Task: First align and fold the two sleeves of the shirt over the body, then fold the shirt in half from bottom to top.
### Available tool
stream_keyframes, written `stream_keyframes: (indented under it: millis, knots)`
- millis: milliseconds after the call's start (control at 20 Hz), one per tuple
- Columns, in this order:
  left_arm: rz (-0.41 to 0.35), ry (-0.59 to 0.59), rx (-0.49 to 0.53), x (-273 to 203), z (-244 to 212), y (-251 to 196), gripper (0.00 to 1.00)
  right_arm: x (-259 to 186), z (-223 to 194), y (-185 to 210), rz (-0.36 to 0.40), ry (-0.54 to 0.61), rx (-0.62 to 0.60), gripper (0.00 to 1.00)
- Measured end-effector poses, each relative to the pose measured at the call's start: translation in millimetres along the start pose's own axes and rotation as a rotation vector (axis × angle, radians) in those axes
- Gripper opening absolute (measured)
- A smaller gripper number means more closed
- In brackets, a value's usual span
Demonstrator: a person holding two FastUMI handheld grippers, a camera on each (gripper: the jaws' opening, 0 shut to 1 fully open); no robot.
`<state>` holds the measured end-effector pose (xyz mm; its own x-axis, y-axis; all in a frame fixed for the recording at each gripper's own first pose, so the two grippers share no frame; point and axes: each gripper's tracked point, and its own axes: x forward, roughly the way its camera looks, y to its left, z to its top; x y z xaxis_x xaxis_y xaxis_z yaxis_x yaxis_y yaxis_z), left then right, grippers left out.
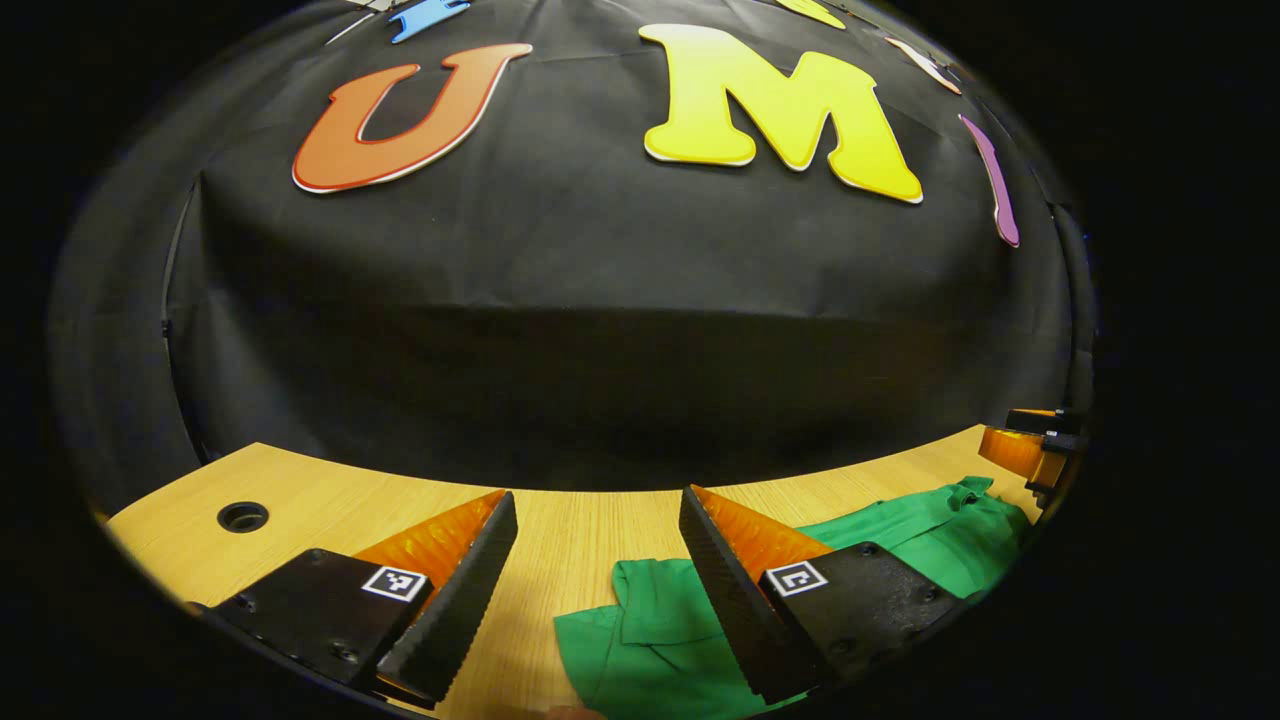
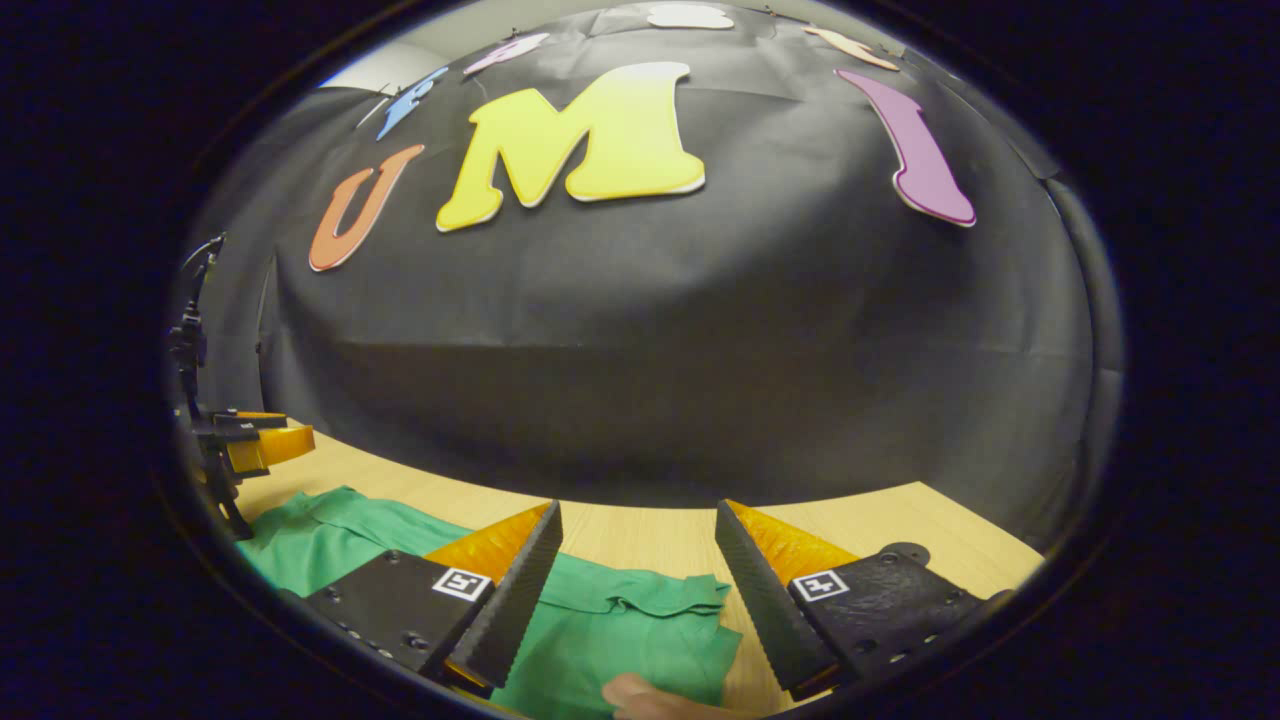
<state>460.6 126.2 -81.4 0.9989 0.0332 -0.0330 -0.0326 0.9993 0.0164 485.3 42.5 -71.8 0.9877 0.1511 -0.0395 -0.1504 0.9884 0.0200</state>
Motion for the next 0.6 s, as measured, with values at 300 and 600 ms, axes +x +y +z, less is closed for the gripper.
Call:
stream_keyframes:
  millis: [300,600]
  knots:
    - [0.025,-0.070,-0.081,-74.6,3.1,2.2,1.00,-72.4,31.2,0.5,-0.031,-0.123,0.024,0.94]
    - [0.063,-0.106,-0.033,-152.5,13.8,-6.2,0.88,-147.8,9.1,0.0,-0.067,-0.066,-0.049,0.94]
